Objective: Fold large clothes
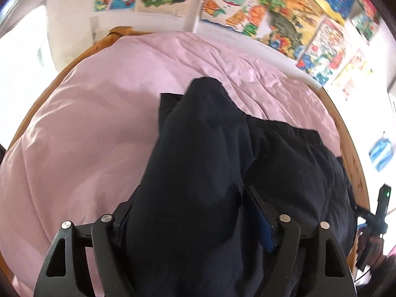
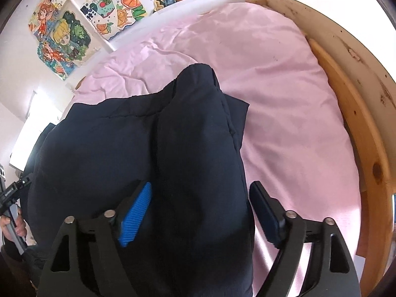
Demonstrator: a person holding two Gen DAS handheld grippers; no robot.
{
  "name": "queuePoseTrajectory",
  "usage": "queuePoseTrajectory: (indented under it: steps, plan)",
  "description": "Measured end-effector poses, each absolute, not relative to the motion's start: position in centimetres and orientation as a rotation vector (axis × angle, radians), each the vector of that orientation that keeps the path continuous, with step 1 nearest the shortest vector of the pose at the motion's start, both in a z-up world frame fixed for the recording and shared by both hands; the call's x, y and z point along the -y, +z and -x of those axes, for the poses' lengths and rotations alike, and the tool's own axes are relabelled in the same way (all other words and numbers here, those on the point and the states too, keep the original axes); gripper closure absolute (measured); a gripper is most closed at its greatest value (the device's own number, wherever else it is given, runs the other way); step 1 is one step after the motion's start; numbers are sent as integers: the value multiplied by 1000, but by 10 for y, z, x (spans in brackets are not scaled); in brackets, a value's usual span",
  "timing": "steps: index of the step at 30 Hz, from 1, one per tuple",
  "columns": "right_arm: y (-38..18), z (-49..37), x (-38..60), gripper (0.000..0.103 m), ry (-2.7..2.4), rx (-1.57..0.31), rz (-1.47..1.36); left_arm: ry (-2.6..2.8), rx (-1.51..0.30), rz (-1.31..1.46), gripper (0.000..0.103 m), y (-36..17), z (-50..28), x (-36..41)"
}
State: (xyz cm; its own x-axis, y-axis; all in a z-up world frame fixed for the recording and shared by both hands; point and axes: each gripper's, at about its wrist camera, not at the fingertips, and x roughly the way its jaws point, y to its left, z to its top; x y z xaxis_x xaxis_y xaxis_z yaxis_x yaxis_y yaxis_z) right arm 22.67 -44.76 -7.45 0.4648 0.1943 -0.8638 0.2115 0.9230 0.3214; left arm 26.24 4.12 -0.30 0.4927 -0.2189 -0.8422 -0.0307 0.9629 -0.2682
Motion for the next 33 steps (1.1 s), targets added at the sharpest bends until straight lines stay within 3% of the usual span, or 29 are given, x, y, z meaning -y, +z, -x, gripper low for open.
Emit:
queuePoseTrajectory:
  steps: [4,8,14,24,33]
  plan:
    - [-63,-231,442,20,-58,-1084,-359,-72,-1017,279,25,3,-256,-48]
    - [-41,-224,440,14,-75,-1038,-273,-41,-926,233,12,20,-243,-45]
    - [-10,-213,416,3,-78,-960,-120,-17,-768,121,4,48,-215,-31]
    - [45,-164,367,2,-57,-761,-67,-43,-576,36,0,84,-170,-1]
    - [44,-106,353,1,-113,-642,-190,-92,-498,27,0,88,-128,15]
